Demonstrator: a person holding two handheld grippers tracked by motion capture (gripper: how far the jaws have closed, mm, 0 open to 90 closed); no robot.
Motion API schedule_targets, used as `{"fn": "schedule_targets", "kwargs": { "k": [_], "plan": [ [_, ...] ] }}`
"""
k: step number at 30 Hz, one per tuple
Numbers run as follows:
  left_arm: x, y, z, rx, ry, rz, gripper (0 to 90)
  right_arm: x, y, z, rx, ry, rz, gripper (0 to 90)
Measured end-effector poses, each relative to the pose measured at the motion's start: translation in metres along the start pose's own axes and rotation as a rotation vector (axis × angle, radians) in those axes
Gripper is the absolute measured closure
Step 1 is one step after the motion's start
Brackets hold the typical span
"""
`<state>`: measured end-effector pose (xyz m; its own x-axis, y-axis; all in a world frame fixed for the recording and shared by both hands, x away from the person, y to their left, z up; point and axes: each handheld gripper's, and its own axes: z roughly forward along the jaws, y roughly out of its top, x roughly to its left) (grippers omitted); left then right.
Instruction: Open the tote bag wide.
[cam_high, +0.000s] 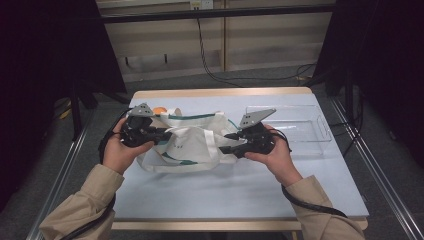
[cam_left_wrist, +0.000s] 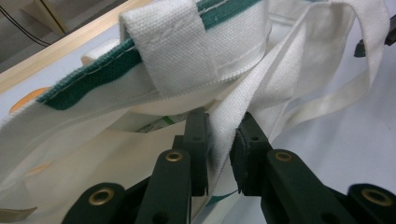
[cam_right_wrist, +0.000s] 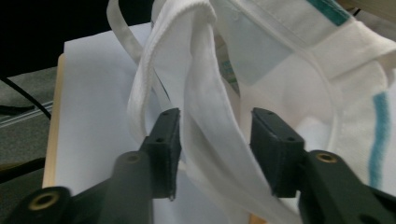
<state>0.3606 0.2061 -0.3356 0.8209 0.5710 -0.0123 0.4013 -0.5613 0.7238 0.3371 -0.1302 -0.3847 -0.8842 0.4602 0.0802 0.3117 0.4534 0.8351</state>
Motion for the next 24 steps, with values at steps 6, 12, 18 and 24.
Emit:
{"fn": "schedule_targets", "kwargs": {
  "k": [6, 12, 18, 24],
  "plan": [
    [0.004, -0.002, -0.003, -0.002, 0.0, -0.012, 73.6, 0.004, 0.004, 0.008, 0.014, 0.068, -0.02, 82.3],
    [0.009, -0.001, -0.013, -0.024, 0.012, -0.019, 59.9, 0.003, -0.002, 0.008, 0.017, 0.078, -0.012, 86.2],
    [0.01, 0.003, -0.022, -0.022, 0.035, -0.004, 52.7, 0.004, -0.003, 0.009, 0.021, 0.086, -0.013, 86.2],
    [0.013, 0.004, -0.027, -0.036, 0.051, -0.022, 46.4, 0.004, -0.004, 0.008, 0.023, 0.083, -0.009, 86.2]
  ]
}}
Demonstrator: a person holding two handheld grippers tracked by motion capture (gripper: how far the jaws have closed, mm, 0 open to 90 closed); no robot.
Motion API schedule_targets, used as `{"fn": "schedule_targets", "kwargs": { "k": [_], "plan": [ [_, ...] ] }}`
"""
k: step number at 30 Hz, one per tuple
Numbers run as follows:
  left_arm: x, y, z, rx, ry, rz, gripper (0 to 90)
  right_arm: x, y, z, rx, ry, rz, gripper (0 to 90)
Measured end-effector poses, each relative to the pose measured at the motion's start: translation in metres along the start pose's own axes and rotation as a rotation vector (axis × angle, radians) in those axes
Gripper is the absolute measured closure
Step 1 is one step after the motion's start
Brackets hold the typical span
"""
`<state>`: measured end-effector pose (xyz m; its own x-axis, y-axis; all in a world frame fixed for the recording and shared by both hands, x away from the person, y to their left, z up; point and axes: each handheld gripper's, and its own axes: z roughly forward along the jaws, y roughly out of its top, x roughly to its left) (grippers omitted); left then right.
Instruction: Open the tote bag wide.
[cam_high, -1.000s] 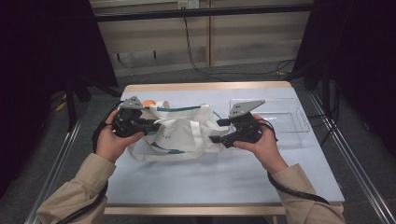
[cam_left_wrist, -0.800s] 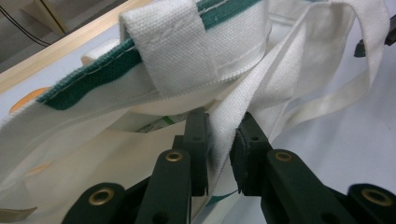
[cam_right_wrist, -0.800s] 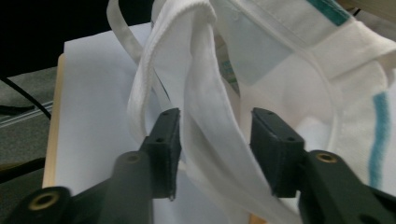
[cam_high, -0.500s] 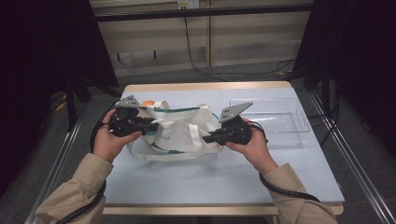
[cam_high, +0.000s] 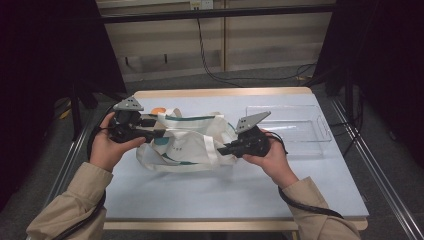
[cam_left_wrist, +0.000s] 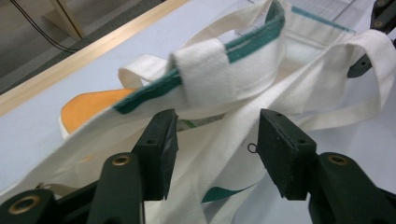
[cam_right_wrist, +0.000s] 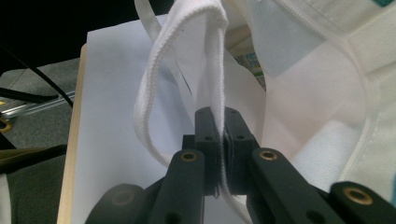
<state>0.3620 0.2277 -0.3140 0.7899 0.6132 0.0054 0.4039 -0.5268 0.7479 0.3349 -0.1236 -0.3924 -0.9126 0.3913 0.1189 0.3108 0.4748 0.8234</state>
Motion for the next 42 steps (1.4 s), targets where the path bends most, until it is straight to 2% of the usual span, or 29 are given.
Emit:
{"fn": "schedule_targets", "kwargs": {
  "k": [4, 8, 9, 10, 12, 17, 22, 23, 24, 26, 28, 29, 30, 36, 37, 39, 41, 42],
  "plan": [
    [0.002, 0.001, -0.004, 0.005, 0.015, 0.01, 42.3, -0.001, -0.001, 0.0, 0.002, 0.0, 0.002, 86.2],
    [0.005, 0.001, -0.008, -0.024, 0.039, 0.028, 35.3, -0.002, -0.001, 0.0, 0.001, 0.001, 0.005, 86.2],
    [0.006, 0.001, -0.009, -0.03, 0.047, 0.02, 34.3, -0.002, -0.001, 0.001, 0.0, 0.005, 0.003, 86.2],
    [0.007, 0.002, -0.009, -0.02, 0.052, 0.034, 33.9, -0.002, -0.001, 0.001, 0.0, 0.008, 0.002, 86.2],
    [0.006, 0.003, -0.009, -0.029, 0.052, 0.032, 32.6, -0.001, -0.001, 0.001, 0.003, 0.009, 0.001, 86.2],
    [0.006, 0.008, -0.009, -0.039, 0.052, 0.061, 30.3, -0.001, 0.0, 0.002, 0.009, 0.013, -0.005, 86.1],
    [0.007, 0.012, -0.005, -0.054, 0.057, 0.058, 24.8, -0.001, 0.001, 0.001, 0.013, 0.018, -0.012, 86.0],
    [0.008, 0.013, -0.004, -0.054, 0.054, 0.068, 24.8, -0.001, 0.001, 0.001, 0.013, 0.018, -0.012, 86.0],
    [0.007, 0.013, -0.002, -0.068, 0.051, 0.058, 21.1, -0.001, 0.0, 0.001, 0.015, 0.02, -0.013, 86.0],
    [0.006, 0.014, 0.002, -0.048, 0.063, 0.063, 17.7, 0.0, 0.001, 0.002, 0.015, 0.026, -0.017, 86.1],
    [0.006, 0.016, 0.004, -0.036, 0.072, 0.082, 17.3, 0.0, 0.001, 0.002, 0.021, 0.025, -0.026, 86.0],
    [0.006, 0.016, 0.006, -0.054, 0.069, 0.06, 16.4, 0.001, 0.001, 0.003, 0.025, 0.027, -0.031, 86.0],
    [0.007, 0.017, 0.005, -0.045, 0.065, 0.069, 16.2, 0.002, 0.001, 0.003, 0.026, 0.026, -0.03, 86.0],
    [0.009, 0.017, 0.01, -0.027, 0.074, 0.065, 14.0, 0.002, 0.002, 0.004, 0.027, 0.029, -0.032, 85.8],
    [0.009, 0.016, 0.01, -0.044, 0.072, 0.051, 13.9, 0.002, 0.002, 0.004, 0.027, 0.027, -0.034, 85.8],
    [0.01, 0.016, 0.009, -0.058, 0.065, 0.049, 14.6, 0.002, 0.002, 0.004, 0.028, 0.028, -0.036, 85.8],
    [0.009, 0.017, 0.008, -0.055, 0.076, 0.059, 15.2, 0.002, 0.002, 0.003, 0.026, 0.027, -0.035, 85.8],
    [0.008, 0.017, 0.008, -0.059, 0.068, 0.066, 15.3, 0.002, 0.002, 0.003, 0.027, 0.027, -0.033, 85.8]
  ]
}}
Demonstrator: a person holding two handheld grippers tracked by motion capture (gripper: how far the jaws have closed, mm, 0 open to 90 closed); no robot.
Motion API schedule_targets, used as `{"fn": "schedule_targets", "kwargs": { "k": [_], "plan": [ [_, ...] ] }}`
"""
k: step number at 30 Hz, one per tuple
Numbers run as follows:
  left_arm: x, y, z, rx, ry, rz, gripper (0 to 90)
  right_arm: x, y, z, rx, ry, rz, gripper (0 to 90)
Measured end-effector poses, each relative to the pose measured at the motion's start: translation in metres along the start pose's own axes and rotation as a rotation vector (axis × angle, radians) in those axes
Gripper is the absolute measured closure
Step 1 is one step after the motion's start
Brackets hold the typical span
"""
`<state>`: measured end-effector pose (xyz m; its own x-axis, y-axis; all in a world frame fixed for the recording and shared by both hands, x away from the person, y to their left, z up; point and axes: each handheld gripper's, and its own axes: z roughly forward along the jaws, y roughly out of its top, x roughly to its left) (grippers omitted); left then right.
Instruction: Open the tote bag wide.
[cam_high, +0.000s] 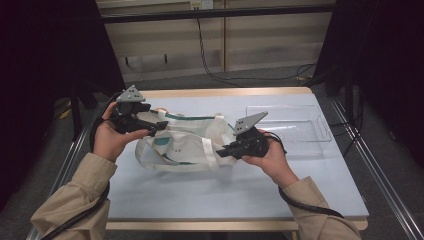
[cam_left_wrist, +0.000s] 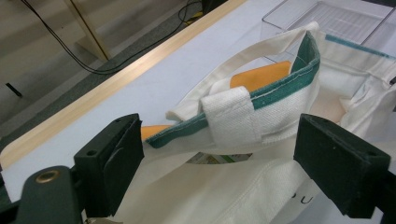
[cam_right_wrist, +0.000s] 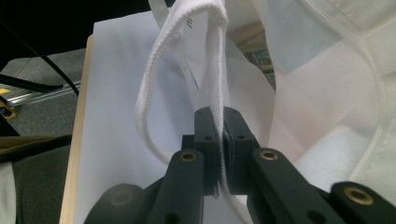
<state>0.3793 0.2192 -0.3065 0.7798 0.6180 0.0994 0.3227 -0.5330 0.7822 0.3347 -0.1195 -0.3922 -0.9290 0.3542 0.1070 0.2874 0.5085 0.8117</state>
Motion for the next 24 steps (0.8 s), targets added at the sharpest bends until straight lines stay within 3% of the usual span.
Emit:
{"fn": "schedule_targets", "kwargs": {
  "k": [4, 8, 12, 13, 16, 19, 20, 22, 24],
  "plan": [
    [0.0, 0.001, -0.002, -0.022, 0.014, -0.017, 14.9, 0.0, 0.0, 0.0, -0.001, 0.002, 0.002, 85.6],
    [0.002, 0.002, 0.001, -0.001, 0.011, 0.001, 14.3, 0.001, 0.002, 0.001, 0.002, -0.002, -0.003, 85.4],
    [-0.002, -0.002, 0.012, 0.043, -0.039, 0.027, 14.3, 0.001, 0.002, 0.0, -0.003, -0.009, -0.001, 85.3],
    [-0.001, -0.003, 0.014, 0.028, -0.059, 0.01, 15.9, 0.001, 0.002, 0.0, 0.0, -0.008, -0.002, 85.3],
    [-0.001, -0.003, 0.016, 0.031, -0.116, 0.024, 29.0, 0.001, 0.003, 0.001, -0.002, -0.009, -0.004, 85.3],
    [-0.005, -0.002, 0.019, 0.085, -0.172, 0.068, 45.3, 0.002, 0.004, 0.002, -0.007, -0.015, 0.002, 85.3],
    [-0.008, -0.001, 0.02, 0.083, -0.176, 0.051, 48.3, 0.002, 0.004, 0.002, -0.01, -0.015, 0.001, 85.3],
    [-0.006, -0.001, 0.02, 0.11, -0.176, 0.071, 57.2, 0.001, 0.003, 0.003, -0.009, -0.014, 0.0, 85.3],
    [-0.003, -0.002, 0.02, 0.109, -0.172, 0.04, 67.9, 0.001, 0.002, 0.003, -0.004, -0.014, -0.002, 85.5]
  ]
}}
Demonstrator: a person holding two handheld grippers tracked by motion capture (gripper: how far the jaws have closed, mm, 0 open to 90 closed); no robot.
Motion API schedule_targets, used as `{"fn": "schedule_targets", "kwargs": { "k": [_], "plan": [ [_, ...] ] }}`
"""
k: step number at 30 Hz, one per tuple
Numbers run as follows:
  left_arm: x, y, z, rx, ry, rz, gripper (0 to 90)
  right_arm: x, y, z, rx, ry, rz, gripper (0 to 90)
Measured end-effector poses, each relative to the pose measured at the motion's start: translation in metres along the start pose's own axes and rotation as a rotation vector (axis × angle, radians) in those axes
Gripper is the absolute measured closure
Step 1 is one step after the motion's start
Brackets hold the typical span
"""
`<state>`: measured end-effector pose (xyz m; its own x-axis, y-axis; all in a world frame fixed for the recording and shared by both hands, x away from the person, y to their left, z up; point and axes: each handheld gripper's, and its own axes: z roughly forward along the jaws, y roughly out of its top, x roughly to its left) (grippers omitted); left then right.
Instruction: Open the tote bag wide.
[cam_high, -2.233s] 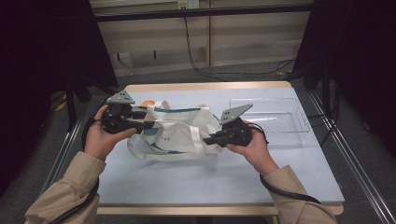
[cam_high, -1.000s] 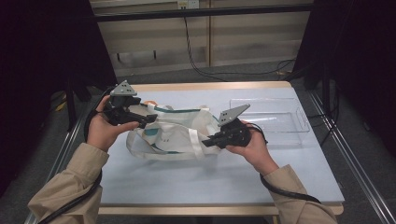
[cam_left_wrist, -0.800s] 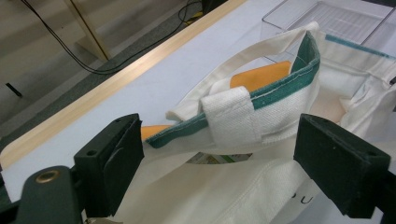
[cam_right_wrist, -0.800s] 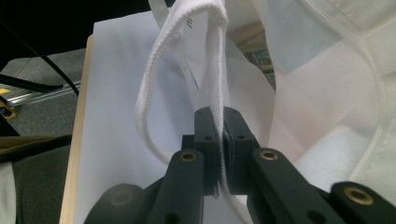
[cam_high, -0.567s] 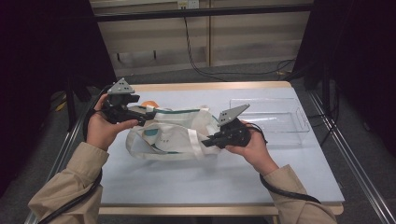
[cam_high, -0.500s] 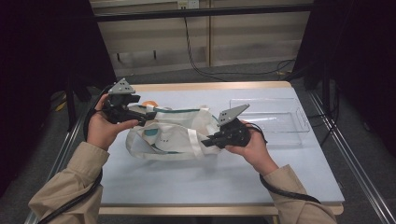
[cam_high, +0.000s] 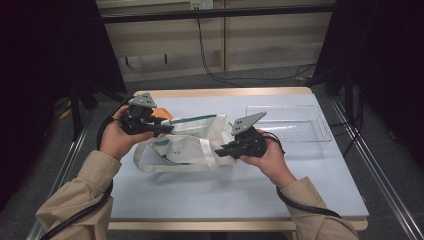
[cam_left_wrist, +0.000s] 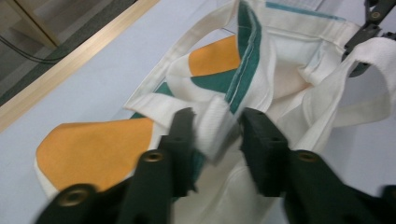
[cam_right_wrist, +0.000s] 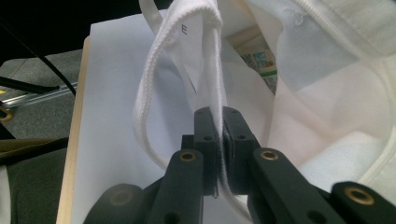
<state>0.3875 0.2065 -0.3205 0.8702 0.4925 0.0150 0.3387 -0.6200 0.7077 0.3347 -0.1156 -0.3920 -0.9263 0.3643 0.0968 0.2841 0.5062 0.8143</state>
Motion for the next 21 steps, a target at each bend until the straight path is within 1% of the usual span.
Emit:
{"fn": "schedule_targets", "kwargs": {
  "k": [1, 2, 5, 6, 7, 9, 11, 15, 16, 19, 21],
  "plan": [
    [0.002, -0.001, 0.0, -0.002, -0.007, -0.012, 69.3, 0.0, -0.001, 0.0, 0.0, 0.005, 0.001, 85.6],
    [0.003, -0.002, 0.0, -0.014, -0.003, -0.036, 70.9, 0.0, -0.002, 0.0, -0.002, 0.01, 0.003, 85.7],
    [0.006, -0.002, 0.002, -0.025, -0.006, -0.068, 76.1, 0.001, -0.004, 0.0, -0.002, 0.011, 0.004, 85.8],
    [0.008, -0.001, 0.002, -0.025, -0.006, -0.069, 77.0, 0.002, -0.005, 0.0, 0.003, 0.016, 0.003, 85.9],
    [0.009, 0.0, 0.002, -0.03, 0.002, -0.071, 77.3, 0.002, -0.005, 0.0, 0.005, 0.016, -0.004, 85.9],
    [0.012, 0.002, 0.002, -0.034, 0.017, -0.084, 77.7, 0.003, -0.006, 0.001, 0.008, 0.017, -0.013, 86.0],
    [0.013, 0.004, 0.003, -0.035, 0.019, -0.098, 77.8, 0.005, -0.006, 0.001, 0.014, 0.018, -0.02, 85.9],
    [0.018, 0.01, 0.006, -0.035, 0.038, -0.107, 77.9, 0.008, -0.008, 0.002, 0.022, 0.016, -0.036, 85.9],
    [0.02, 0.011, 0.006, -0.027, 0.044, -0.101, 77.9, 0.009, -0.008, 0.002, 0.024, 0.014, -0.036, 85.9],
    [0.023, 0.016, 0.008, -0.033, 0.056, -0.12, 78.2, 0.011, -0.01, 0.003, 0.027, 0.016, -0.041, 85.9],
    [0.026, 0.019, 0.009, -0.029, 0.06, -0.114, 78.4, 0.011, -0.012, 0.003, 0.031, 0.018, -0.045, 85.9]
  ]
}}
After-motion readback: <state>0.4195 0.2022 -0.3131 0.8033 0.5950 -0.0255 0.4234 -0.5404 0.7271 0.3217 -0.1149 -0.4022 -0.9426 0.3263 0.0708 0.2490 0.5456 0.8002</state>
